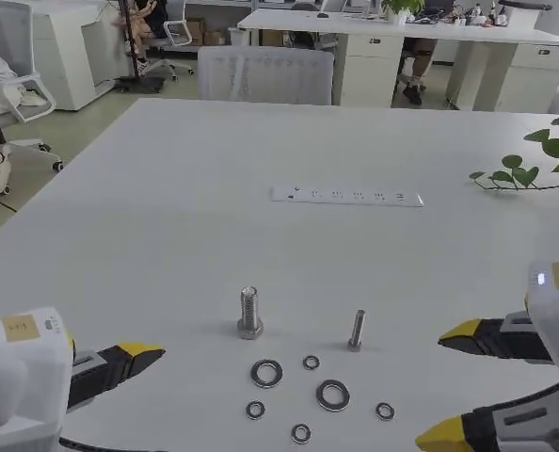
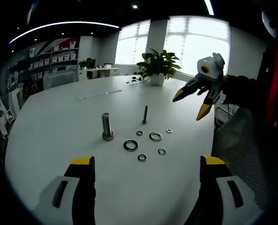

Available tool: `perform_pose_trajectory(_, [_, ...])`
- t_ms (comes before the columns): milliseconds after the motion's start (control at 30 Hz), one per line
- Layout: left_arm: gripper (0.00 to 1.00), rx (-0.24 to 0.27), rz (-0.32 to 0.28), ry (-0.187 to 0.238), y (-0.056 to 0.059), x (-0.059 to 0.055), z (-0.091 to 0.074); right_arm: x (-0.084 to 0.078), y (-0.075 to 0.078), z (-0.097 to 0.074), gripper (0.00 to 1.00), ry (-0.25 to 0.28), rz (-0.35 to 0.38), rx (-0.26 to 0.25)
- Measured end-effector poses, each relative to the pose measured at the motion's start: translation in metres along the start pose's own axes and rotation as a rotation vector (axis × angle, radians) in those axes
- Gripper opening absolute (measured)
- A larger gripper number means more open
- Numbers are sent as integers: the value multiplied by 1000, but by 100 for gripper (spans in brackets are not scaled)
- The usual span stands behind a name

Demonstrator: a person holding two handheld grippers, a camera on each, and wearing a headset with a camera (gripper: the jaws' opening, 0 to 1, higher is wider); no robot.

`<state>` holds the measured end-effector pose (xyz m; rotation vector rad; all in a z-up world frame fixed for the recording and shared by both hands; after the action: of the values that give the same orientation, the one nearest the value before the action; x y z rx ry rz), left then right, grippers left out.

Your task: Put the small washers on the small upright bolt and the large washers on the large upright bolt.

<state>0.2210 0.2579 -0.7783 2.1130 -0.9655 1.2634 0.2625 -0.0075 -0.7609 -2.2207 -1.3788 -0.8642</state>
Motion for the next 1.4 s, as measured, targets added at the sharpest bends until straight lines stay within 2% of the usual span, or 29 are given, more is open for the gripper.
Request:
perform_pose_trajectory(200, [93, -13, 4, -7, 2, 0, 1, 3, 2, 6, 63, -55, -44, 19])
perform_pose_trajectory(700, [92, -23, 11, -6, 2, 1, 2, 9, 2, 20, 59, -119, -89, 59])
perform_pose_trajectory(1033, [92, -32, 30, -5, 5, 7, 4, 6, 1, 30, 52, -172, -110, 82])
perform_pose_trajectory(1200, [92, -36, 35, -6, 6, 8, 5, 3, 2, 37, 46, -236, -136, 86])
perform_pose_trajectory(1400, [92, -40, 42, -6, 8, 11, 6, 3, 3, 45, 40, -262, -148, 100])
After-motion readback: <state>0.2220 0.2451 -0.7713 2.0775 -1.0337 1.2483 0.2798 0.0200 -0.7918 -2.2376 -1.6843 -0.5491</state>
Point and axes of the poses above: the centre of the closed fingertips' face, and the gripper's own axes: z roughly forward along the fingers, y roughly to its right, x roughly out of its top, the point moved 6 cm from there along -z, roughly backward along the fingers, and after that the axes turned 6 degrees about z, right-handed, at the moved point
